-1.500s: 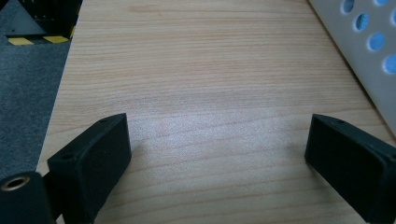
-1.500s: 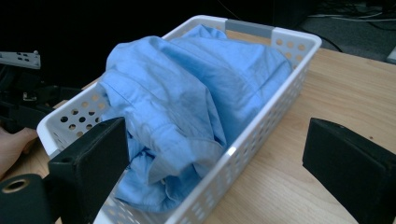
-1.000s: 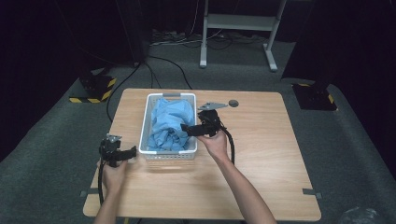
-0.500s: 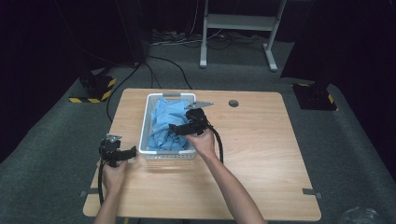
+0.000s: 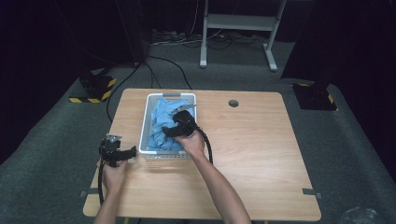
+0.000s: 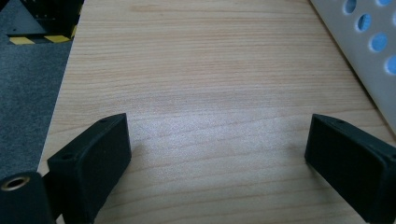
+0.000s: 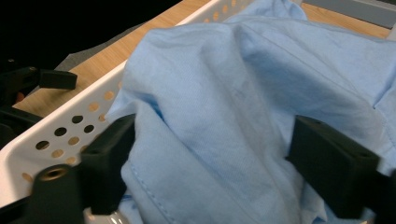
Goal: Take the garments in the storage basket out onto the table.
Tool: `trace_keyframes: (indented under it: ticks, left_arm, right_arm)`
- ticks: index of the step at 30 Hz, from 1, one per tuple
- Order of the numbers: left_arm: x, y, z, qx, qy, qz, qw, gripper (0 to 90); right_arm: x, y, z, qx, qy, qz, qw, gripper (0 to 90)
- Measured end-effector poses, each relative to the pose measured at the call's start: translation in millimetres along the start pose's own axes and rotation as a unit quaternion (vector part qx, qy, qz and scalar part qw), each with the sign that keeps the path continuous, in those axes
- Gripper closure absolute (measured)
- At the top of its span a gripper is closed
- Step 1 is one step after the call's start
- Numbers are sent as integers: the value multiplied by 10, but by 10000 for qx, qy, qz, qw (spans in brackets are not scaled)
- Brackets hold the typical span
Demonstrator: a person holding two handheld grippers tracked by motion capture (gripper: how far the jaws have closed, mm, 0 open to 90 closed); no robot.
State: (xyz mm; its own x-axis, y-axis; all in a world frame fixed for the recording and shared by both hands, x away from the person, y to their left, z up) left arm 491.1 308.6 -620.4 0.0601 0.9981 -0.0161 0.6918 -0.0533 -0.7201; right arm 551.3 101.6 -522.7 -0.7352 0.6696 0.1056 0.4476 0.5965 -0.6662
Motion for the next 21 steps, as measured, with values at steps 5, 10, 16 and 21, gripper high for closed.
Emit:
trace_keyframes:
  ticks: [5,10,16,21]
  left_arm:
    - [0,0,0,-1,1,0,10000,72]
    - [0,0,0,-1,1,1,10000,72]
    - [-1,1,-1,-2,2,3,10000,73]
    - [-2,1,-3,-4,3,8,10000,73]
  right_arm:
    - [-6,-13,0,-2,-26,10,10000,548]
    - [9,-3,20,101,-19,-106,9999,699]
    - [7,-48,19,68,44,-394,9992,819]
    - [9,-93,14,109,99,-535,9985,846]
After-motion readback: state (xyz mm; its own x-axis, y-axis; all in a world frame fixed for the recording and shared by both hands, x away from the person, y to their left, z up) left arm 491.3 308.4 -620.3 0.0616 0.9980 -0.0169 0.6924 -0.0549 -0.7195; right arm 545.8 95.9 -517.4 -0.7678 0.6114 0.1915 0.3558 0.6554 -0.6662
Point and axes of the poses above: each handheld gripper's, and its own axes: y roughly forward along the jaws, z roughly out of its underside, x roughly to its left, the point moved 10 cm from there along y, roughly forward along the jaws, and after that the axes turned 3 degrees about x, right-handed, at the moved point
